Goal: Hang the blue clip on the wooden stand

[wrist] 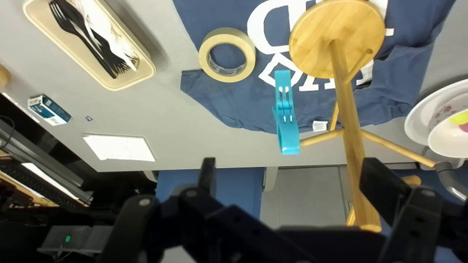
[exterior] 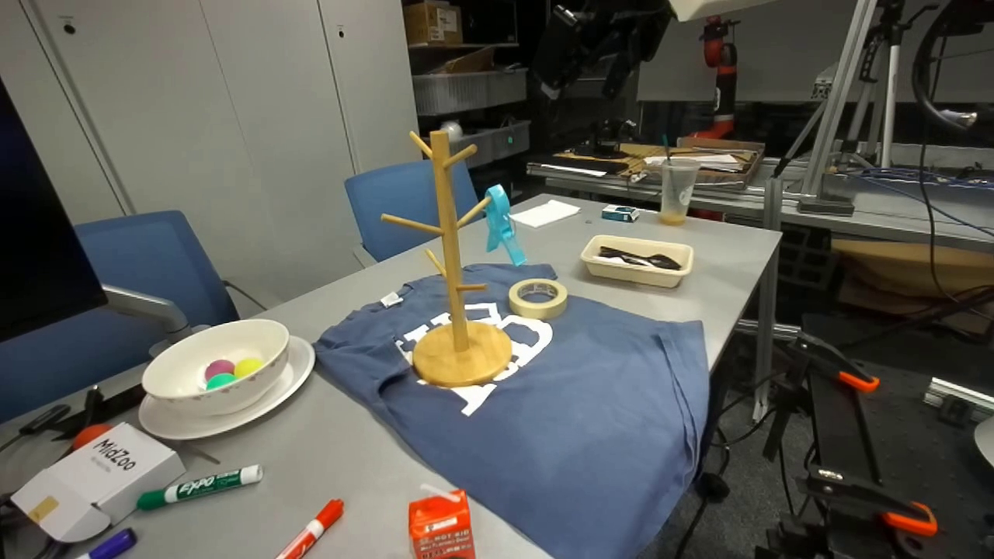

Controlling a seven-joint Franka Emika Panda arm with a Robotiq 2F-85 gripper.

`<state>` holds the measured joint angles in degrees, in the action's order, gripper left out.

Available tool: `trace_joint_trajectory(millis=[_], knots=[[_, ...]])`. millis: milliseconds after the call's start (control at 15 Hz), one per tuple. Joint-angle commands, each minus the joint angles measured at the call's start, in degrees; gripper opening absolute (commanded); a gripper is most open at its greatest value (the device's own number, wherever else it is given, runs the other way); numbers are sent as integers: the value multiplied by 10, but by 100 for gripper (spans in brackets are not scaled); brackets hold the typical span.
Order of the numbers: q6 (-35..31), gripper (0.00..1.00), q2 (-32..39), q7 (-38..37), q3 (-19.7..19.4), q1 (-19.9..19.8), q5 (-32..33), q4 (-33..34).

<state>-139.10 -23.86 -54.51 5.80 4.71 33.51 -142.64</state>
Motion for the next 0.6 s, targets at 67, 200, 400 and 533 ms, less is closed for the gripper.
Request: trace_joint_trajectory(millis=[67,200,400,533], knots=[[-5,100,-14,23,32,-30,-56,-7],[-4,100,-16,23,39,-35,-60,-7],[-4,100,-12,22,43,-40,-58,-7],[-4,100,-12,22,43,-41,-58,-7]])
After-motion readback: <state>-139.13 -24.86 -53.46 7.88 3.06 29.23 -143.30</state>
